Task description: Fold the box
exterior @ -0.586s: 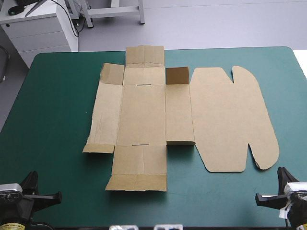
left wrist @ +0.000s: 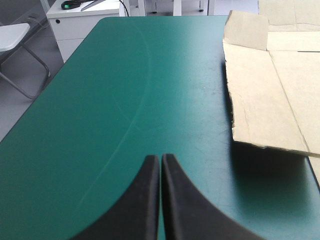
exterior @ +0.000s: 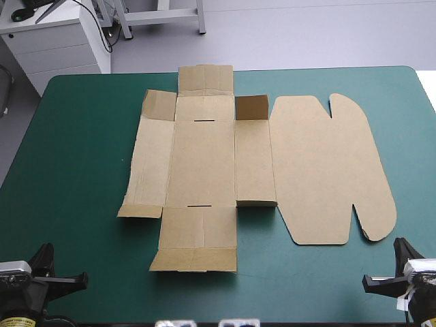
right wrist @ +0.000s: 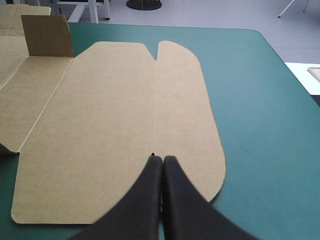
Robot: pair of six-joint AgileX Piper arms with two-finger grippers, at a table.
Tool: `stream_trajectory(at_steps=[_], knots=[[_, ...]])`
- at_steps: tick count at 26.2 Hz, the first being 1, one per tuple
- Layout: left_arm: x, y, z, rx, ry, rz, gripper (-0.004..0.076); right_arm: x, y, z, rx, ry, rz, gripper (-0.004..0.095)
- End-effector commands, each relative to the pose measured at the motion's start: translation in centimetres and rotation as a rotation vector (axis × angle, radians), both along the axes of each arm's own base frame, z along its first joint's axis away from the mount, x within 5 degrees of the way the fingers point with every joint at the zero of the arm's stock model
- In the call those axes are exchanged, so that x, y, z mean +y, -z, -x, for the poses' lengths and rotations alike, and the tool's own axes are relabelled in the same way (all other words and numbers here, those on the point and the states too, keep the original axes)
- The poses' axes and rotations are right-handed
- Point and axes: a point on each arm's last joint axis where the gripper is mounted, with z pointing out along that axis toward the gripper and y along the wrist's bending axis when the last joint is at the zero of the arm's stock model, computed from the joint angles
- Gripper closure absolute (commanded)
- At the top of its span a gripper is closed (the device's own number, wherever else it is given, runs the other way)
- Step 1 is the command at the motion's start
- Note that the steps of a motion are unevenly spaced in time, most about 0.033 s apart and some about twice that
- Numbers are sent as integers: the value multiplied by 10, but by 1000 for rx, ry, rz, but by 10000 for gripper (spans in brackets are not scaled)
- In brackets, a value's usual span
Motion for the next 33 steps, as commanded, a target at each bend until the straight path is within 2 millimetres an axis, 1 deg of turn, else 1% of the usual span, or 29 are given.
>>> stream_trajectory(at_steps=[1,4,6,8,9,14,18,21,23,25,27,30,31,33], knots=[[0,-14,-5,-83,12,-3,731,-1,-14,-2,-80,11,13,927],[0,-16,-20,-6,17,9,731,-1,-14,-2,-80,11,13,927],[0,-19,-37,75,18,17,731,-1,-14,-2,-80,11,13,927],[0,-23,-61,170,23,38,731,-1,-14,-2,-80,11,13,927],[-1,-27,-76,210,30,60,730,-1,-14,-2,-80,11,13,927],[-3,-43,-124,296,57,109,729,-1,-14,-2,-80,11,13,927],[-13,-51,-165,394,181,135,706,-1,-14,-2,-80,11,13,927],[-20,-49,-194,486,288,159,706,-1,-14,-2,-80,11,13,927],[-20,-48,-210,532,318,232,706,-1,-14,-2,-80,11,13,927],[-14,-42,-226,576,361,339,706,-1,-14,-2,-80,11,13,927],[-3,-35,-236,599,416,456,706,-1,-14,-2,-80,11,13,927],[22,-20,-245,643,502,629,709,-1,-14,-2,-80,11,13,927],[30,-15,-248,661,501,693,709,-1,-14,-2,-80,11,13,927],[38,-5,-253,680,488,756,709,-1,-14,-2,-80,11,13,927]])
